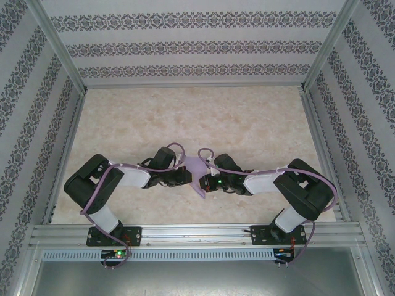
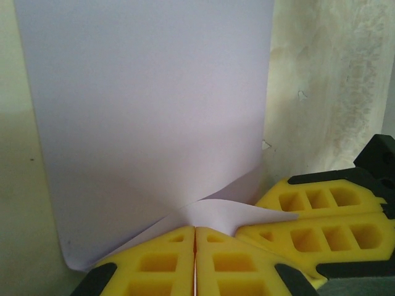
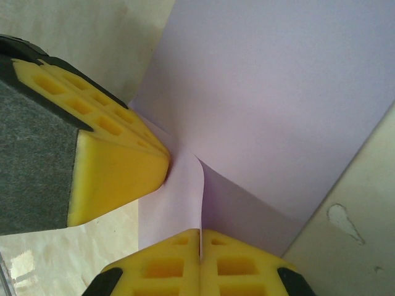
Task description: Fold a paper plane with a square sheet of paper (fold left side to right side)
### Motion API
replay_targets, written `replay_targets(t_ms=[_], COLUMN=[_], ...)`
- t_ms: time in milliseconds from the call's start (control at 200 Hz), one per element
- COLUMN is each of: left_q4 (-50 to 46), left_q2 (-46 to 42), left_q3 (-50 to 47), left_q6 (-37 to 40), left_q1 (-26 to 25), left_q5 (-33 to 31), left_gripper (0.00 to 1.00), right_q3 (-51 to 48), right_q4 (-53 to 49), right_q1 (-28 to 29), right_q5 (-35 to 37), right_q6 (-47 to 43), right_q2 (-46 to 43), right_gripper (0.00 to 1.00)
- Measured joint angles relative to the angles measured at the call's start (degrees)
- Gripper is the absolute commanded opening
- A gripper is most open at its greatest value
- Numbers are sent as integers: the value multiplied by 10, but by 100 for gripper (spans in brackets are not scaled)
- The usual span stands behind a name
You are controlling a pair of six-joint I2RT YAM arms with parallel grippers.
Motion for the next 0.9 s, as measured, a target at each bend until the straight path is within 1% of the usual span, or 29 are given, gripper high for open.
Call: replay_targets(t_ms=[115, 220, 375, 555, 655, 724, 844, 899], left_q4=[-4, -5, -5, -5, -5, -5, -5, -5], left_q2=[3, 5, 6, 7, 7, 7, 7, 7], left_q3=[4, 5, 5, 5, 5, 5, 5, 5], left_q6=[3, 4, 5, 5, 5, 5, 5, 5], left_q1=[0, 0, 0, 0, 1, 1, 1, 1], left_q5=[0, 0, 0, 2, 2, 2, 2, 2], left_gripper=[5, 4, 4, 3, 3, 3, 3, 3], right_q3=[0, 3, 9, 15, 16, 15, 12, 9], right_q4=[-4, -13, -46, -110, -140, -160, -177, -177], right_q1=[0, 0, -2, -20, -31, -34, -38, -37], right_q5=[3, 4, 9, 19, 21, 18, -6, -24], right_q6=[0, -2, -4, -10, -14, -12, 9, 23], right_q2=[-2, -6, -22, -66, -108, -141, -189, -199], right_gripper=[10, 14, 24, 36, 41, 40, 27, 19])
